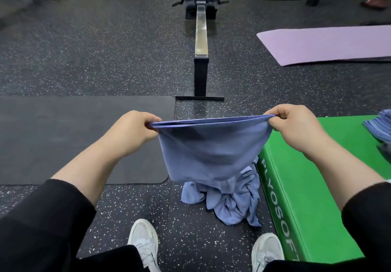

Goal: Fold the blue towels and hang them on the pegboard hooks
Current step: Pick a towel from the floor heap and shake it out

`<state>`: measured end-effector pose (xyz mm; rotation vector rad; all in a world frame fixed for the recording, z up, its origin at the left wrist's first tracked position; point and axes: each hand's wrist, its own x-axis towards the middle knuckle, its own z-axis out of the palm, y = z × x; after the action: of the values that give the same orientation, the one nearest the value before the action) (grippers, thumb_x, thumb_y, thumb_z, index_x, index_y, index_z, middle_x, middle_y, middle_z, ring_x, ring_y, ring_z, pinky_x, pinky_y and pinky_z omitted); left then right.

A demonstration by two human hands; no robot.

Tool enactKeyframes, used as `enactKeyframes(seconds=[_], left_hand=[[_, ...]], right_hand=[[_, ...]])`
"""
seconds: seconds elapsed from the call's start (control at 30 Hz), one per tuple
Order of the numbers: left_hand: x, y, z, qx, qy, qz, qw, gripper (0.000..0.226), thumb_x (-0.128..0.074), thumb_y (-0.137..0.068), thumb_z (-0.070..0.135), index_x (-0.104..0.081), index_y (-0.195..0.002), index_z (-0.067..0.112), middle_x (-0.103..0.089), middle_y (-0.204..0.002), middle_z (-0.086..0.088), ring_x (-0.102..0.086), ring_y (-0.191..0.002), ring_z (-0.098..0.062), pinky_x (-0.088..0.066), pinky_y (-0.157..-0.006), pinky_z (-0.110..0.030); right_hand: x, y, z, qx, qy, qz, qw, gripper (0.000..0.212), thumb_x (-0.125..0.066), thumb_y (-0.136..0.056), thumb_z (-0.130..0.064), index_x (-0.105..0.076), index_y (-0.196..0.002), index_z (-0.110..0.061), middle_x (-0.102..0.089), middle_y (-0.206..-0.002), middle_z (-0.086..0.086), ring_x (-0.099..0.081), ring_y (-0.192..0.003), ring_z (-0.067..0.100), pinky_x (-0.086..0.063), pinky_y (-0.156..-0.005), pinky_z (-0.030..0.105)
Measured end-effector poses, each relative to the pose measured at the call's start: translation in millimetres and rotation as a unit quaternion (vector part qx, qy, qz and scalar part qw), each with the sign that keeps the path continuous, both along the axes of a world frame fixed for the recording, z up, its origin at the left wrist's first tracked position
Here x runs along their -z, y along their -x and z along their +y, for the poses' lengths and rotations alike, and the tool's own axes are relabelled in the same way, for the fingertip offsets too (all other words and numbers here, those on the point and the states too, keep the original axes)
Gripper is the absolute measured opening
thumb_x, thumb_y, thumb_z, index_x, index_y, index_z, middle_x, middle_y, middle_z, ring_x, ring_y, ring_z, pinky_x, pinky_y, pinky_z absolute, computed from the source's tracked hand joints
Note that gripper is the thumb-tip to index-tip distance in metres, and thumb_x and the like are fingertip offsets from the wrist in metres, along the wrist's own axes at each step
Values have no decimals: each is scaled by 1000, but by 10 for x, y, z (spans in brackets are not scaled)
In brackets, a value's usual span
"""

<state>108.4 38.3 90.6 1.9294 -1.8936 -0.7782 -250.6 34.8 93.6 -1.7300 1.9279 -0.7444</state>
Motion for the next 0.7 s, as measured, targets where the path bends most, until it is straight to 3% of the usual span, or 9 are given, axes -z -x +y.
enactKeyframes(seconds=[0.07, 0.2, 0.3, 0.43, 0.57, 0.63, 0.7], left_hand=[[11, 51, 3, -15, 59, -59, 996, 15, -67, -88, 15, -77, -93, 25, -72, -81, 1, -64, -81, -22, -46, -67, -32], [-32, 54, -37, -55, 123, -35, 990, 17, -64, -95, 27, -73, -84, 18, -65, -69, -2, -59, -73, -27, -44, -64, -34], [-65, 29, -80, -61, 137, -28, 988, 19, -63, -97, 26, -74, -84, 17, -63, -73, -11, -57, -75, -31, -44, -65, -36], [-63, 35, -99, -61, 113, -22, 991, 19, -62, -98, 27, -72, -84, 21, -60, -68, 0, -53, -68, -23, -37, -59, -33], [-68, 19, -107, -72, 113, 67, 989, 19, -62, -98, 30, -70, -82, 22, -62, -70, -5, -48, -63, -20, -36, -58, -29], [-70, 37, -113, -80, 118, 166, 976, 18, -64, -93, 35, -72, -84, 21, -70, -83, -13, -59, -71, -25, -51, -73, -35], [-95, 71, -100, -83, 123, 251, 957, 17, -65, -90, 35, -73, -89, 20, -73, -88, -13, -64, -76, -23, -56, -89, -51]], right_hand=[[30, 8, -20, 10, -5, -12, 1000, 24, -56, -87, -4, -72, -82, -21, -61, -61, -7, -43, -45, 5, -30, -49, 27], [31, -11, -45, 22, 9, -40, 999, 21, -57, -87, -4, -72, -85, -19, -65, -67, -1, -43, -53, 12, -30, -51, 28], [11, -11, -62, 62, 49, -69, 995, 17, -59, -85, -10, -72, -83, -20, -64, -66, -2, -43, -44, 4, -29, -51, 27], [14, -8, -78, 71, 46, -68, 994, 16, -60, -85, -12, -72, -81, -21, -65, -66, 2, -40, -43, 8, -28, -50, 26], [-6, -5, -83, 61, 38, -65, 995, 16, -60, -85, -10, -71, -82, -20, -62, -62, 1, -39, -40, 7, -27, -50, 26], [14, 18, -92, 61, 29, -55, 996, 15, -60, -85, -9, -72, -83, -18, -63, -63, 3, -38, -45, 11, -28, -50, 26], [22, 28, -95, 61, 24, -47, 997, 14, -60, -85, -9, -71, -82, -18, -62, -63, 3, -38, -47, 15, -28, -51, 26]])
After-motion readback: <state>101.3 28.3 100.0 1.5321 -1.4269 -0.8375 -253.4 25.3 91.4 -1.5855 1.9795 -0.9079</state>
